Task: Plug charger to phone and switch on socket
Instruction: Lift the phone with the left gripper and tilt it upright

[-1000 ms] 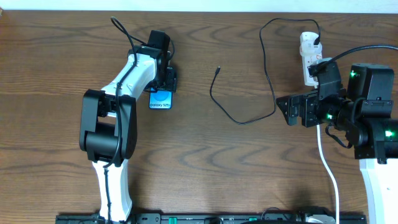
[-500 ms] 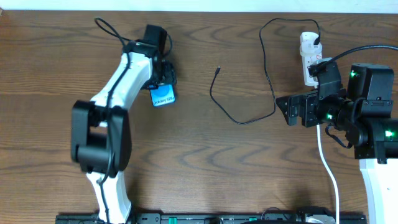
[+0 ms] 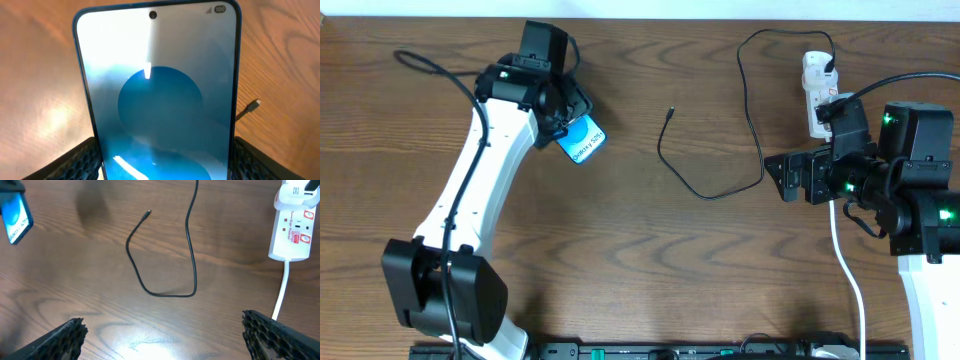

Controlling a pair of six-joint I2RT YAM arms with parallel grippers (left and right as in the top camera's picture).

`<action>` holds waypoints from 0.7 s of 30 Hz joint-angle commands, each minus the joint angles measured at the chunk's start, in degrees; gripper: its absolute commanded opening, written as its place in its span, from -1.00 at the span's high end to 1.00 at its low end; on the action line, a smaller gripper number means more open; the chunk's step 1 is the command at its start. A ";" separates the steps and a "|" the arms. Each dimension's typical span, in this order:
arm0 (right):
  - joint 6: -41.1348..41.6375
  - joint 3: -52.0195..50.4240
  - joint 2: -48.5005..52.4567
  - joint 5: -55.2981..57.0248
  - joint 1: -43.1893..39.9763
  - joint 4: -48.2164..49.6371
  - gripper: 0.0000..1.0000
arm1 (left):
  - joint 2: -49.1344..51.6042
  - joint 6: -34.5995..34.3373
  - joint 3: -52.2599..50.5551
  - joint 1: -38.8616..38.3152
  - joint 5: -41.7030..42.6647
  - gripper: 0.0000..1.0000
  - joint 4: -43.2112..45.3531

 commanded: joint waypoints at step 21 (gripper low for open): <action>-0.79 0.98 0.09 -0.37 0.33 -1.31 -0.99 | -0.98 -32.52 0.39 6.36 34.77 0.85 -3.21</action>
